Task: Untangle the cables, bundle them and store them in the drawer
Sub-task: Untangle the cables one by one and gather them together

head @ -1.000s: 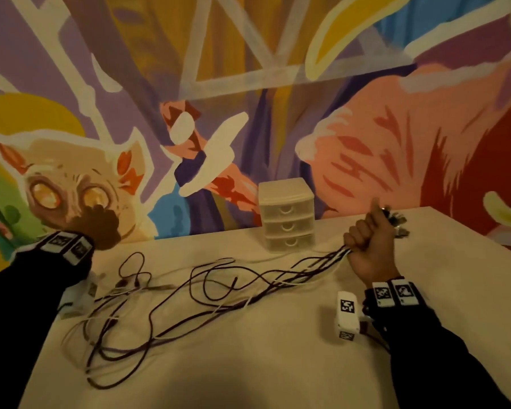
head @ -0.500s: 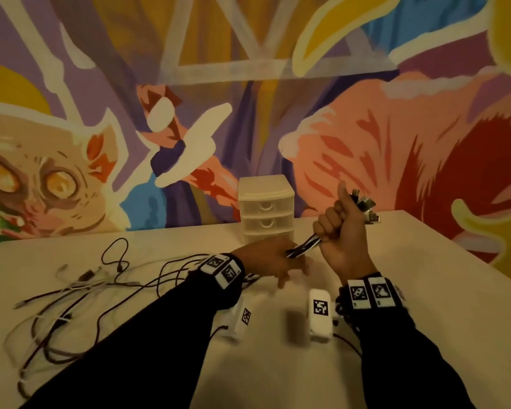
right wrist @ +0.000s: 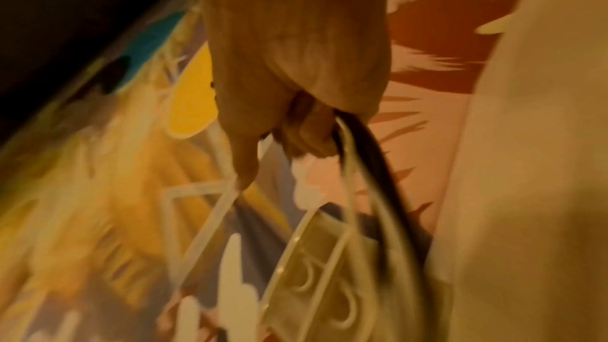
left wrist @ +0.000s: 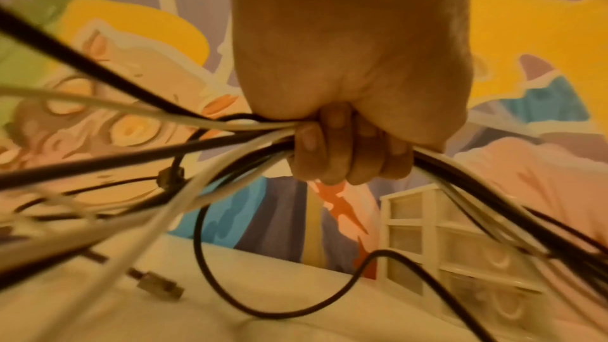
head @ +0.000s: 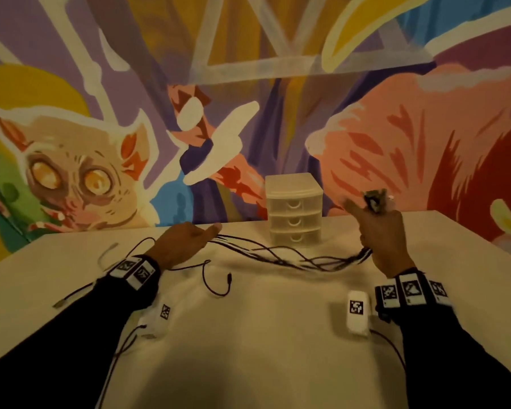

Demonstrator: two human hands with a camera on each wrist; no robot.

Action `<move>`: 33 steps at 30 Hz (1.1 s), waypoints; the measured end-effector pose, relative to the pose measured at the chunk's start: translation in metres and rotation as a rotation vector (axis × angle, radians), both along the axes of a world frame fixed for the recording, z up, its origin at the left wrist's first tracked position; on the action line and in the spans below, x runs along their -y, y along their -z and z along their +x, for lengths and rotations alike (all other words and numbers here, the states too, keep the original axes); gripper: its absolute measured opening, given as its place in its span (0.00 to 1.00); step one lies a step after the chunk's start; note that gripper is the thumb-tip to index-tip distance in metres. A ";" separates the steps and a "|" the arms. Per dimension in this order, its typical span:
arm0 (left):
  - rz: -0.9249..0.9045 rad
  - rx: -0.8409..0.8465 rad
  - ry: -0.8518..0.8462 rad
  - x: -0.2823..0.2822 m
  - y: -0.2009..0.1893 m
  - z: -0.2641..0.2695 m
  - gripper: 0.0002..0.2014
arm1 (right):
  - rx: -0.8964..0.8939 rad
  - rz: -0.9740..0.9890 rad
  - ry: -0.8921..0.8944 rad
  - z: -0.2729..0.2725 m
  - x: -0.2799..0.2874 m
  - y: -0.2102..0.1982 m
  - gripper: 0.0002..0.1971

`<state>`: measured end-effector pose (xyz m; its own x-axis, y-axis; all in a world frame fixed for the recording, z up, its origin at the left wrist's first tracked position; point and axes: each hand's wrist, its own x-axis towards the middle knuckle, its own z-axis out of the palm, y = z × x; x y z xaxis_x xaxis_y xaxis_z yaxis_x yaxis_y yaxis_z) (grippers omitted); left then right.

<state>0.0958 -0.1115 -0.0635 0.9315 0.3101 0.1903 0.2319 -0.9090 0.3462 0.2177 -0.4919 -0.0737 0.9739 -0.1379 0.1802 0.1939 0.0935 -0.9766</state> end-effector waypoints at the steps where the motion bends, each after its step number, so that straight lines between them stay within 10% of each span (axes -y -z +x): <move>1: 0.023 0.032 0.026 0.001 0.002 0.001 0.38 | 0.057 -0.134 -0.061 -0.010 -0.010 -0.006 0.23; 8: -0.178 0.225 0.247 0.060 -0.020 0.013 0.30 | 0.287 -0.598 -0.557 -0.065 -0.091 -0.020 0.20; 15: -0.530 0.204 0.375 0.072 -0.040 0.019 0.30 | 0.208 -0.411 -0.730 -0.063 -0.103 -0.032 0.11; 33: -0.083 -0.023 0.250 -0.088 -0.034 0.003 0.41 | 0.256 -0.900 -0.338 0.001 -0.018 -0.090 0.09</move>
